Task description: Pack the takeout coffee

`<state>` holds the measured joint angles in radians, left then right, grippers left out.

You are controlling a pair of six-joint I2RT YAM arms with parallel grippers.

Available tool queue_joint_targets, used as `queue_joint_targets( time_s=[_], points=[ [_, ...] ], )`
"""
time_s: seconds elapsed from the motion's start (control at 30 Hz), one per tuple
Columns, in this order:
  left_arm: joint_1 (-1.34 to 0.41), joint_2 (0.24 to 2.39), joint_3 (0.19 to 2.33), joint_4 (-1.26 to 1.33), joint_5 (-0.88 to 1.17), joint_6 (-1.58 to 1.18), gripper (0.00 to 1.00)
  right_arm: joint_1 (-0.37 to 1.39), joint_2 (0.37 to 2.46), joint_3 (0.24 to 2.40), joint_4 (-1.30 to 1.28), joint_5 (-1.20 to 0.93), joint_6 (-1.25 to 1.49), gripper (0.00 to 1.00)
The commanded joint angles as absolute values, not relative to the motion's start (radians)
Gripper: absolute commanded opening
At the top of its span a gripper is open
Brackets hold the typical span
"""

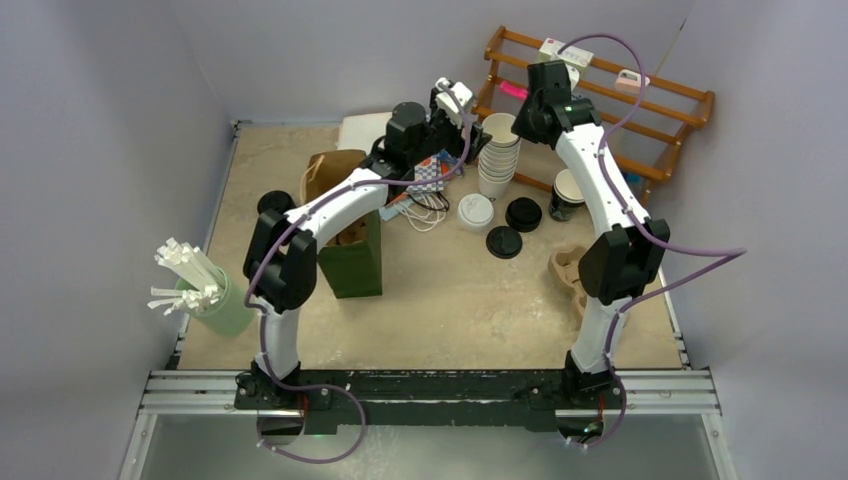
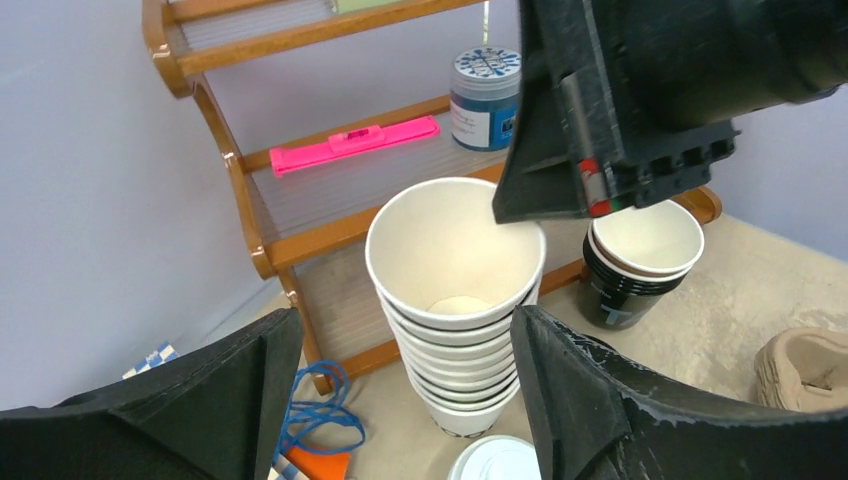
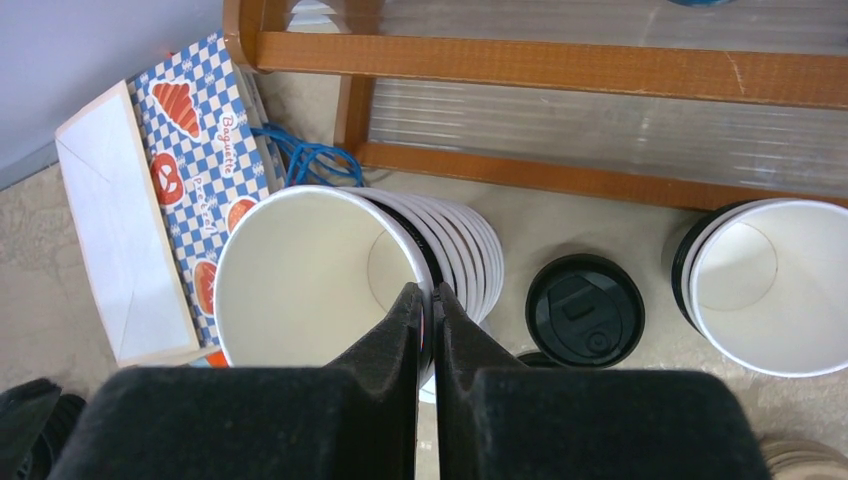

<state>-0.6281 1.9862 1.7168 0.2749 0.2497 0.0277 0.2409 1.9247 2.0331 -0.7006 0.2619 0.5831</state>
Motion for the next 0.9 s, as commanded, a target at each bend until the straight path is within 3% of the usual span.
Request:
queue_joint_targets(
  time_s=[0.0, 0.43, 0.67, 0.87],
  points=[
    [-0.612, 1.996, 1.677, 0.423, 0.317, -0.044, 0.8, 0.238, 1.875, 2.096, -0.703, 0.242, 0.594, 0.07],
    [-0.609, 1.996, 1.697, 0.366, 0.33, -0.018, 0.74, 0.234, 1.827, 2.173, -0.709, 0.228, 0.608, 0.08],
    [-0.653, 1.86, 1.766, 0.173, 0.244, 0.063, 0.75, 0.234, 1.69, 2.121, -0.623, 0.159, 0.602, 0.0],
    [-0.722, 1.691, 1.727, 0.094, 0.145, 0.083, 0.76, 0.233, 1.555, 2.034, -0.581, 0.146, 0.592, 0.0]
  ],
)
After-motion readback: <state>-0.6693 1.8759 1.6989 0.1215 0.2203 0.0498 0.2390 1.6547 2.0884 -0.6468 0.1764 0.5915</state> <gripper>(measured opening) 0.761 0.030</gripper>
